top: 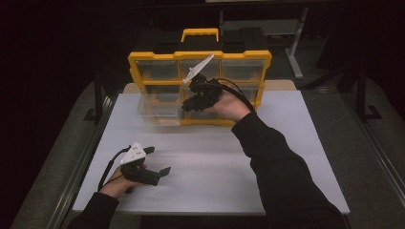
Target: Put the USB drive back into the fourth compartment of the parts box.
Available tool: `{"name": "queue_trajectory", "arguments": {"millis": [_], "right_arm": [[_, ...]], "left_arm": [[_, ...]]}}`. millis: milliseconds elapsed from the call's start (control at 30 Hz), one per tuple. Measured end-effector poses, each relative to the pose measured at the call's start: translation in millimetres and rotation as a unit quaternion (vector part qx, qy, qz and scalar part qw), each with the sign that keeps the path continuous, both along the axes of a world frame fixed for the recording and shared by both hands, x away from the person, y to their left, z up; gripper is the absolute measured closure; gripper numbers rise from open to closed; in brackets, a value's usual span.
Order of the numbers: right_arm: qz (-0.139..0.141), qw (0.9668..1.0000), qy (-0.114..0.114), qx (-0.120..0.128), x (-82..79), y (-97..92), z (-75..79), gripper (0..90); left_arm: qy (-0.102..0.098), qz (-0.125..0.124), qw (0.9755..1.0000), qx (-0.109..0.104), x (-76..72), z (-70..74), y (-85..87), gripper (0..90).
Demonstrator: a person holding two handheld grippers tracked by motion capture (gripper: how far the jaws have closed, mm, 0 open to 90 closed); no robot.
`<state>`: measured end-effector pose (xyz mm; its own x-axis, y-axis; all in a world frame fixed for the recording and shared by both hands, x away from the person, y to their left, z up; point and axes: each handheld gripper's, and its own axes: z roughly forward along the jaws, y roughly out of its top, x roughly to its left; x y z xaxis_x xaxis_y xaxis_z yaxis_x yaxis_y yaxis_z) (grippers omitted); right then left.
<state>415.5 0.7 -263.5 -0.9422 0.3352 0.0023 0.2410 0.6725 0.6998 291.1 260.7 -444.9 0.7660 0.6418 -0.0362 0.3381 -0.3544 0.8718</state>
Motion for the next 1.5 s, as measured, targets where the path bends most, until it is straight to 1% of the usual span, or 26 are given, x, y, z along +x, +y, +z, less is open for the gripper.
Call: {"name": "queue_trajectory", "arguments": {"millis": [267, 367, 433, 733, 933, 1167, 1300, 1500], "right_arm": [[-0.001, 0.9999, -0.01, -0.003, 7.4, 9.4, 11.9, 78.2], [-0.003, 0.9999, -0.01, -0.004, 9.1, 13.7, 16.5, 78.1], [0.0, 0.9999, -0.013, -0.004, 10.8, 16.9, 18.6, 78.1], [0.001, 0.9999, -0.007, -0.007, 18.9, 33.1, 20.5, 78.1], [0.006, 0.9999, -0.008, -0.009, 25.2, 45.7, 19.9, 78.0], [0.013, 0.9998, -0.004, -0.014, 31.7, 63.0, 13.9, 78.0], [0.016, 0.9996, 0.0, -0.025, 33.3, 71.9, 9.2, 78.0], [0.019, 0.9992, 0.004, -0.036, 36.2, 79.9, 2.2, 77.9]], "left_arm": [[-0.001, -0.001, 1.0, 0.0, 0.1, -0.1, -0.1, 0.0], [0.0, 0.0, 1.0, -0.001, 0.1, -0.1, 0.1, 0.0], [0.0, 0.0, 1.0, -0.001, 0.2, 0.0, 0.2, 0.0], [-0.001, 0.001, 1.0, -0.002, 0.3, 0.2, 0.9, 0.0], [-0.001, 0.001, 1.0, -0.002, 0.4, 0.4, 1.8, 0.0], [-0.001, 0.001, 1.0, -0.003, 0.2, 0.6, 1.9, 0.0], [-0.001, 0.001, 1.0, -0.003, 0.4, 0.6, 2.5, 0.0], [-0.002, 0.0, 1.0, -0.003, 0.1, 0.9, 2.8, 0.0]]}}
